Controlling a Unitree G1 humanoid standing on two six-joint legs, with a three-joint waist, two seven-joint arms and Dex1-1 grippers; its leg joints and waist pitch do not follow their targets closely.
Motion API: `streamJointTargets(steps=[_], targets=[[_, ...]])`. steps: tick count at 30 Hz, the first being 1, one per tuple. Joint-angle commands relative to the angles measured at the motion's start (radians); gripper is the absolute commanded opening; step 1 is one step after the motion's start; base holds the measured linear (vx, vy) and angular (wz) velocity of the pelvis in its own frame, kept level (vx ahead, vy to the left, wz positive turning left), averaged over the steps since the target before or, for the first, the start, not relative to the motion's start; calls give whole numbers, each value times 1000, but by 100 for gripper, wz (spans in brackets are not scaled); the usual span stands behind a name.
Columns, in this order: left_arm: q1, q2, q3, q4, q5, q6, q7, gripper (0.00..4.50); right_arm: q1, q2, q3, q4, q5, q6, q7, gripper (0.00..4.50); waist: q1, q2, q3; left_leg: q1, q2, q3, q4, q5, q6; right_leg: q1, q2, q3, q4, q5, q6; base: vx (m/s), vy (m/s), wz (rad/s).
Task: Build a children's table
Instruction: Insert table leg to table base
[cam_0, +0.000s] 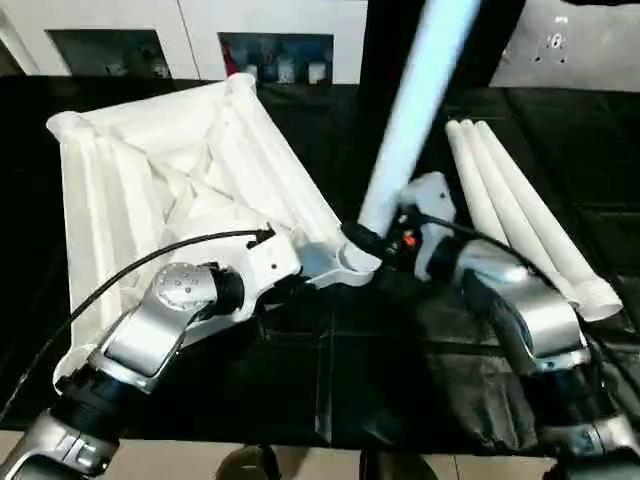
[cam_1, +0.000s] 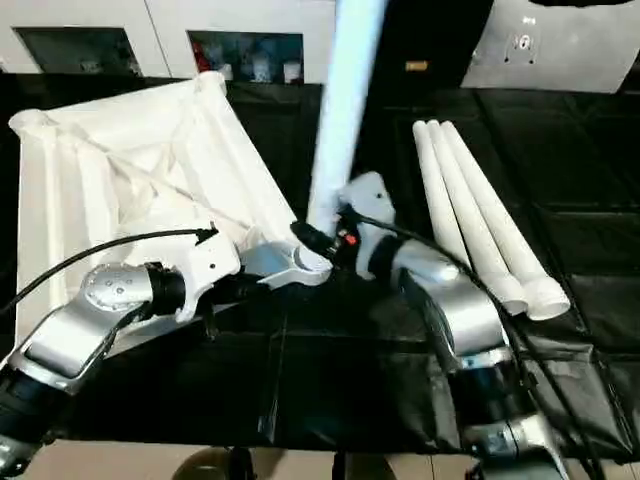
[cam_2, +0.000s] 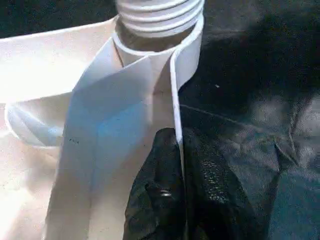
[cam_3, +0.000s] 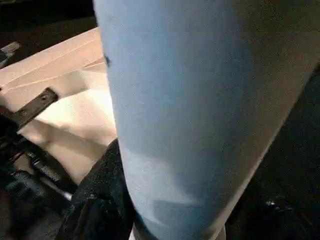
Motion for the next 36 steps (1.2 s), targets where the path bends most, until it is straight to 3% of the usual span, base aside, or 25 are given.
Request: streamJointTargets(steps=[1, 2, 8, 14, 19, 20, 21, 26, 29, 32, 34, 36], targets=[[-12, 5, -47, 6, 18, -73, -67, 0, 6, -8, 43, 18, 10, 59, 36, 190, -1, 0, -68, 21, 68, -22, -73, -108, 50, 49, -80, 49, -67, -98, -252, 0, 0, 0], [-16, 5, -51, 12, 16, -84, -81, 0, 3, -15, 49, 18, 14, 71, 47, 190, -1, -5, -68, 21, 68, -21, -73, -104, 53, 49, -80, 49, -67, -88, -255, 0, 0, 0], [-51, 17, -82, 78, 50, -157, -133, 0, -12, -34, 63, 35, 18, 114, 93, 190, 3, -6, -70, 19, 69, -20, -71, -65, 68, 50, -83, 49, -59, -21, -268, 0, 0, 0], [-81, 8, -77, 142, 77, -192, -121, 0, -7, -38, 68, 59, 13, 128, 111, 190, 6, -5, -66, 20, 72, -20, -75, -94, 50, 49, -85, 49, -64, -71, -264, 0, 0, 0], [-83, -5, -56, 164, 66, -190, -116, 0, 16, -19, 30, 87, 32, 122, 100, 190, 6, -5, -61, 21, 72, -20, -79, -130, 34, 46, -87, 50, -71, -125, -259, 0, 0, 0], [-81, -12, -43, 170, 57, -177, -107, 0, 32, -9, 8, 97, 43, 114, 93, 190, 6, -6, -62, 21, 72, -22, -79, -139, 29, 48, -88, 50, -72, -142, -257, 0, 0, 0], [-79, -16, -34, 170, 47, -167, -104, 0, 44, -2, -7, 103, 51, 109, 88, 190, 7, 1, -59, 21, 74, -22, -81, -149, 24, 45, -89, 51, -75, -154, -256, 0, 0, 0], [-63, -13, -27, 152, 20, -144, -133, 0, 114, 28, -58, 123, 81, 61, 70, 190, 10, 1, -59, 22, 74, -22, -84, -161, 18, 44, -89, 51, -76, -147, -256, 0, 0, 0], [-62, -15, -24, 156, 17, -139, -144, 0, 160, 35, -59, 121, 77, 20, 75, 190, 11, 4, -58, 21, 74, -22, -86, -156, 21, 46, -89, 50, -77, -132, -255, 0, 0, 0], [-63, -17, -21, 160, 18, -137, -149, 0, 186, 37, -54, 119, 60, -12, 74, 190, 11, 4, -57, 21, 73, -22, -88, -162, 23, 47, -88, 50, -79, -143, -254, 0, 0, 0], [-69, -14, -25, 169, 24, -141, -157, 0, 209, 4, 6, 109, -14, -81, 76, 190, 14, 12, -55, 24, 75, -23, -90, -175, 17, 44, -88, 50, -82, -160, -250, 0, 0, 0], [-71, -12, -28, 172, 27, -143, -161, 0, 212, -15, 38, 114, -57, -114, 74, 190, 13, 7, -53, 24, 73, -22, -94, -181, 13, 46, -87, 50, -84, -170, -241, 0, 0, 0]])
